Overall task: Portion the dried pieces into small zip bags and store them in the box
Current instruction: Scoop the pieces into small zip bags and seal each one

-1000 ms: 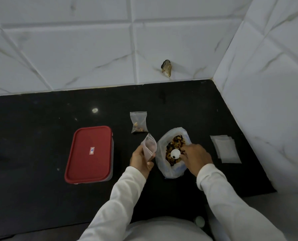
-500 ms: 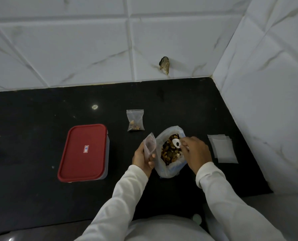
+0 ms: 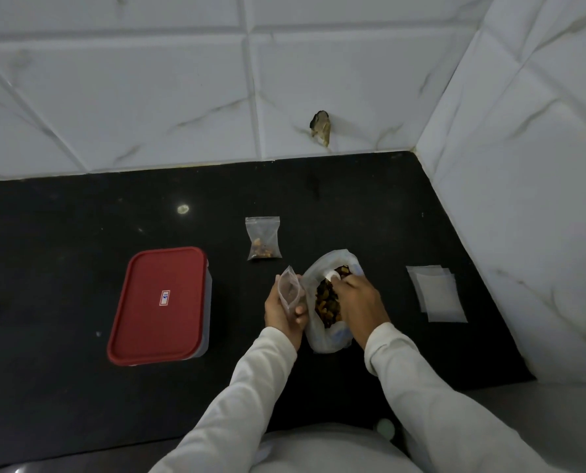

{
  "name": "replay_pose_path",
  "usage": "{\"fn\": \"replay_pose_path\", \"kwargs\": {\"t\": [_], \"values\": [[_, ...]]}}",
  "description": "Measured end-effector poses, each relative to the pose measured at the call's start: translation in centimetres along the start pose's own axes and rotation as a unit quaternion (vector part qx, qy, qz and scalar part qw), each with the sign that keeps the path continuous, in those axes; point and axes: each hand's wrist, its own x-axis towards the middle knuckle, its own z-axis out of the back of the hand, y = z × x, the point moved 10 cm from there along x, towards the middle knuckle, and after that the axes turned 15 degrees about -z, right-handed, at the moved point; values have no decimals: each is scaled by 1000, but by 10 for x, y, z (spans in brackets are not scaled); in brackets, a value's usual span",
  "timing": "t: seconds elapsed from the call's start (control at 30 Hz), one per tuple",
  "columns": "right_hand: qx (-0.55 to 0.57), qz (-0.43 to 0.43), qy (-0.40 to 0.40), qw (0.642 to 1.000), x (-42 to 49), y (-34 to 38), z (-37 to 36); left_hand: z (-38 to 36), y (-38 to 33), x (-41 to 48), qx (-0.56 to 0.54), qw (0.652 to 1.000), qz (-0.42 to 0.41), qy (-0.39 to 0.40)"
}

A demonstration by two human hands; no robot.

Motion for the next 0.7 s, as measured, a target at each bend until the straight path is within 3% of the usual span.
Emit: {"fn": "replay_pose_path", "kwargs": {"t": [0.13,0.37,0.7], "values": [[11,-14,21,1000,8,-3,13,-1,1,2,-3,1000,-7,-7],[129,-59,60,988,-12,-12,12,3,9,5,10,1000,4,-6],[309,-195,161,917,-13,-49,19,3,3,3,-11,1000,10,5]]}}
